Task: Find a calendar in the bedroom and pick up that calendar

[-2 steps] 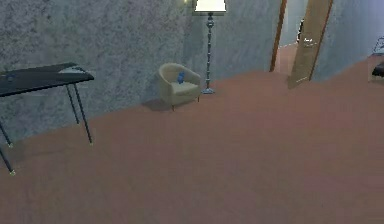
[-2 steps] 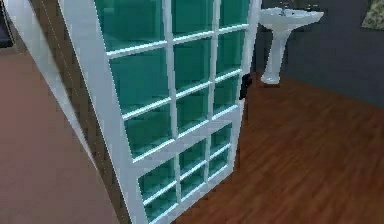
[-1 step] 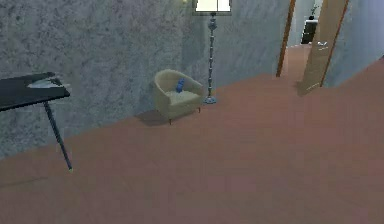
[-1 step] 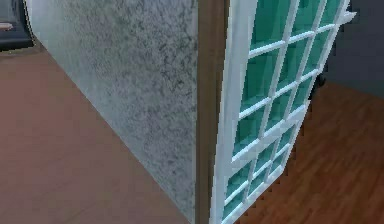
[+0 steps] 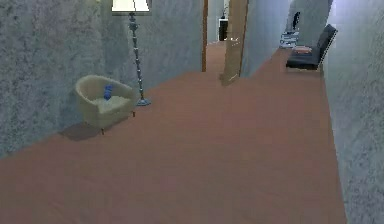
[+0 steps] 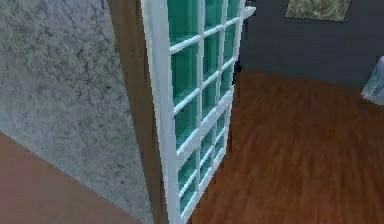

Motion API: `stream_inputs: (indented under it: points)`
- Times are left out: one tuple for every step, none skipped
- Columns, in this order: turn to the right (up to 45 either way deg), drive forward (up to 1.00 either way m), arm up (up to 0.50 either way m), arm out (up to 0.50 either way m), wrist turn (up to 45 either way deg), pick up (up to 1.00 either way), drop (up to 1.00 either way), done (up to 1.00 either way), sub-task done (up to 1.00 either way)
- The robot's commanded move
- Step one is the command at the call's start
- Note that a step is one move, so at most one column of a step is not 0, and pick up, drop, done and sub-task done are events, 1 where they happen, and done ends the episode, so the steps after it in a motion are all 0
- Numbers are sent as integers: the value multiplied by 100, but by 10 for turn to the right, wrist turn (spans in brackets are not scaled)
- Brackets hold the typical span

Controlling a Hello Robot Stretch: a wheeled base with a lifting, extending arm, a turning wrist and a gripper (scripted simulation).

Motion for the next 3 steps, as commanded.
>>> stream_inputs:
  points:
    - [0, 100, 0, 0, 0, 0, 0, 0, 0]
    - [0, 100, 0, 0, 0, 0, 0, 0, 0]
    - [0, 100, 0, 0, 0, 0, 0, 0, 0]
